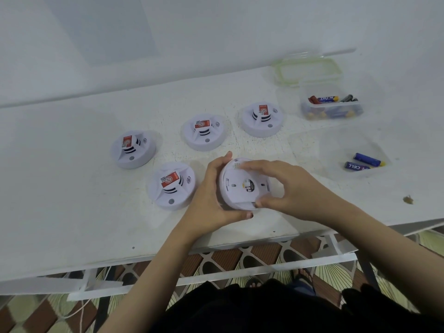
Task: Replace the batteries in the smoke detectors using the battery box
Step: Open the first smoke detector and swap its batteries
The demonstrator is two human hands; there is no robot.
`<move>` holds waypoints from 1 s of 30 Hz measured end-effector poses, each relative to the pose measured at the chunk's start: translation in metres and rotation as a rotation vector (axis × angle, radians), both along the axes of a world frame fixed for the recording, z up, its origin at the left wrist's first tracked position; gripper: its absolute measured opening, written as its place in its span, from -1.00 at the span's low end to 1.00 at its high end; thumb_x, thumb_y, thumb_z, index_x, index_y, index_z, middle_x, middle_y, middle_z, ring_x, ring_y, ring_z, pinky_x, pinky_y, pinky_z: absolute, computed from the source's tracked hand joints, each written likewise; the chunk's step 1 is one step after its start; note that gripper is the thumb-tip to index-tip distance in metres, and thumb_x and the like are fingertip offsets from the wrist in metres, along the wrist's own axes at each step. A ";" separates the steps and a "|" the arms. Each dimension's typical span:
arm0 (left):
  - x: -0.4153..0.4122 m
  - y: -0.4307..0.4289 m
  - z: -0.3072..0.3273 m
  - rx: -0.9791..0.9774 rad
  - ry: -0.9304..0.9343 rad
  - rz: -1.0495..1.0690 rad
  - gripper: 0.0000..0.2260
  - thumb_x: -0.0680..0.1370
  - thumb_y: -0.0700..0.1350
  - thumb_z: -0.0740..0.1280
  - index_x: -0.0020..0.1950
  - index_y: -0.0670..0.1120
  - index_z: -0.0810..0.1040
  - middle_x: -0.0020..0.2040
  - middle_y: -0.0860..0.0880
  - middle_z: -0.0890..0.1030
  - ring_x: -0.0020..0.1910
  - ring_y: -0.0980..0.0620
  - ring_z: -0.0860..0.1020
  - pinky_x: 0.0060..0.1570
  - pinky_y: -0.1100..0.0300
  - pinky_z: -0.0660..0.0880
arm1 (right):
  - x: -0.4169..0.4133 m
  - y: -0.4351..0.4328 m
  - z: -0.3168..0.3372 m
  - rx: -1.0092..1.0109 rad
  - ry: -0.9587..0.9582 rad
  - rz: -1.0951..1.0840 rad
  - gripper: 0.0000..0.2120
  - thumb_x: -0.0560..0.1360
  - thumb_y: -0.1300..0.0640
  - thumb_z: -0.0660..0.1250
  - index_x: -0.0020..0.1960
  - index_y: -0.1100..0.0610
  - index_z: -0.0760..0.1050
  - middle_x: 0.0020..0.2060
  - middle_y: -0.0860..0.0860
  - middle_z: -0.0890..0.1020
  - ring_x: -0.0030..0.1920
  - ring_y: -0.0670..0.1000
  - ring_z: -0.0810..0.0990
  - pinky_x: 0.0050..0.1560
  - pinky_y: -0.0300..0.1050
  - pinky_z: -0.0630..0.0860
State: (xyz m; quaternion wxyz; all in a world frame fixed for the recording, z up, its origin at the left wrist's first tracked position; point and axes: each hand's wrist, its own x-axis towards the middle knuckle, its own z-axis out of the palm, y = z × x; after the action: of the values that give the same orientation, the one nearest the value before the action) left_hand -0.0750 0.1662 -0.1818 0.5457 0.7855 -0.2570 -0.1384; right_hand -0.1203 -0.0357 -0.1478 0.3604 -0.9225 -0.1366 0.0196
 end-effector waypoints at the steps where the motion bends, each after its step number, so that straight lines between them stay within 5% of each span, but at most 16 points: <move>1: 0.000 0.000 0.000 0.000 0.001 -0.003 -0.09 0.19 -0.19 0.63 0.43 -0.08 0.22 0.44 0.12 0.30 0.39 0.25 0.32 0.24 0.43 0.33 | 0.001 -0.001 -0.001 0.003 -0.008 0.000 -0.35 0.37 0.15 0.48 0.38 -0.12 0.32 0.27 -0.29 0.39 0.24 -0.13 0.39 0.20 -0.44 0.19; 6: 0.002 -0.001 0.003 0.008 -0.005 -0.024 -0.10 0.18 -0.13 0.62 0.41 -0.03 0.23 0.44 0.13 0.30 0.39 0.21 0.33 0.28 0.33 0.36 | 0.006 -0.001 -0.004 -0.018 -0.084 -0.051 -0.42 0.28 0.03 0.41 0.30 -0.01 0.46 0.27 -0.02 0.44 0.24 -0.03 0.34 0.23 -0.25 0.18; 10: 0.003 -0.001 0.005 0.025 -0.004 -0.037 -0.09 0.19 -0.14 0.61 0.43 -0.06 0.21 0.40 0.18 0.31 0.35 0.26 0.35 0.23 0.36 0.38 | 0.009 -0.002 -0.003 -0.006 -0.060 -0.064 -0.43 0.24 -0.01 0.43 0.25 -0.06 0.48 0.18 -0.02 0.46 0.18 0.03 0.37 0.22 -0.12 0.27; 18: 0.001 -0.005 0.007 0.021 0.031 -0.047 -0.08 0.23 -0.23 0.55 0.48 -0.02 0.15 0.36 0.20 0.31 0.32 0.27 0.37 0.21 0.22 0.47 | 0.015 -0.004 -0.002 0.043 0.008 -0.062 -0.43 0.21 -0.04 0.48 0.17 -0.24 0.38 0.16 -0.08 0.41 0.16 -0.02 0.34 0.14 -0.18 0.26; 25: 0.001 -0.006 0.005 0.024 0.042 -0.012 -0.07 0.23 -0.21 0.58 0.49 0.01 0.18 0.44 0.07 0.33 0.41 0.14 0.34 0.33 -0.04 0.42 | 0.018 -0.004 -0.001 0.133 -0.011 0.010 -0.43 0.29 -0.06 0.52 0.26 -0.07 0.45 0.16 -0.14 0.44 0.18 -0.25 0.35 0.13 -0.46 0.25; 30: 0.001 -0.005 0.005 0.033 0.045 -0.001 -0.05 0.23 -0.24 0.59 0.51 -0.02 0.17 0.44 0.09 0.34 0.41 0.14 0.35 0.32 -0.08 0.43 | 0.018 0.005 -0.004 0.139 -0.084 -0.010 -0.49 0.30 -0.07 0.47 0.22 -0.06 0.48 0.15 -0.10 0.47 0.17 -0.24 0.38 0.13 -0.42 0.32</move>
State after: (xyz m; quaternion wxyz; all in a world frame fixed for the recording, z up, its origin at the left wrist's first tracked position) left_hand -0.0736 0.1610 -0.1773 0.5380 0.7911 -0.2427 -0.1606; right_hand -0.1026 -0.0303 -0.1519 0.4175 -0.8960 -0.1480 -0.0303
